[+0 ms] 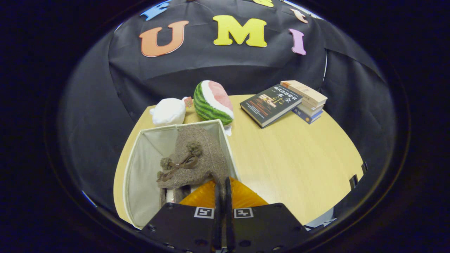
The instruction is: Open the storage box then place both shoes into the box .Put the left shoe in first, then the right shoe, with the right side of both shoes facing outward in a uniform manner.
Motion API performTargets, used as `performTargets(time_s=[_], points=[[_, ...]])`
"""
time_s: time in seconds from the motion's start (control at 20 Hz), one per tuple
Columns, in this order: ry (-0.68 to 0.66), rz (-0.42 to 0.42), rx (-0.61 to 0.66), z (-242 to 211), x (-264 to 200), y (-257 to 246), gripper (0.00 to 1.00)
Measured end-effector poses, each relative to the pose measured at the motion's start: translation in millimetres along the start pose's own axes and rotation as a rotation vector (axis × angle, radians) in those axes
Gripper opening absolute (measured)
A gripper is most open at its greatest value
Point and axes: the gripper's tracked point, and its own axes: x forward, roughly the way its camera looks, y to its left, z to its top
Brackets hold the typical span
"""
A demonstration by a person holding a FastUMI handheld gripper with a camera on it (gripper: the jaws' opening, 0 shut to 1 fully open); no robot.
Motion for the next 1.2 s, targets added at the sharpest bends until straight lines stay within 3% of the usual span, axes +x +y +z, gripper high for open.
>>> performTargets(time_s=[0.15, 0.3, 0.5, 0.65, 0.75, 1.05, 1.2], points=[[-0.021, 0.020, -0.013, 3.8, -2.0, 7.0, 0.17], [-0.074, 0.043, -0.049, 18.3, -9.5, 11.7, 0.17], [-0.156, 0.074, -0.071, 38.1, -30.9, 7.9, 0.42], [-0.202, 0.084, -0.064, 50.9, -50.5, -4.6, 0.66], [-0.237, 0.075, -0.063, 60.1, -61.5, -21.2, 0.76], [-0.365, 0.050, -0.063, 94.8, -108.1, -86.2, 0.94], [-0.435, 0.035, -0.047, 114.3, -135.8, -125.0, 0.95]])
